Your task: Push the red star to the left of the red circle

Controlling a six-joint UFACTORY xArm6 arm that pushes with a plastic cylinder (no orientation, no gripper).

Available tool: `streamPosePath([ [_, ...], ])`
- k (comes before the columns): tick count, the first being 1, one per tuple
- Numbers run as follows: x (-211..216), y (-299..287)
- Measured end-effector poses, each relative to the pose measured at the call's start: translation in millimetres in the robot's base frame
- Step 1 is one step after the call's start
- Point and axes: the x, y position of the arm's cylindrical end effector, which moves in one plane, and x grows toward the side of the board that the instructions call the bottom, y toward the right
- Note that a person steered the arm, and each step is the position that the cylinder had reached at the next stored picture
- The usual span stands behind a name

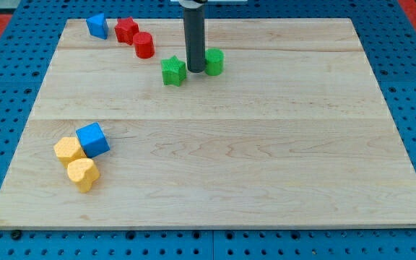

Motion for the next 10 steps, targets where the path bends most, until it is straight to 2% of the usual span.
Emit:
streamPosePath([
  [2,-128,-22],
  [3,-139,-35],
  [7,-139,-143],
  [9,-110,-140],
  [10,-110,-139],
])
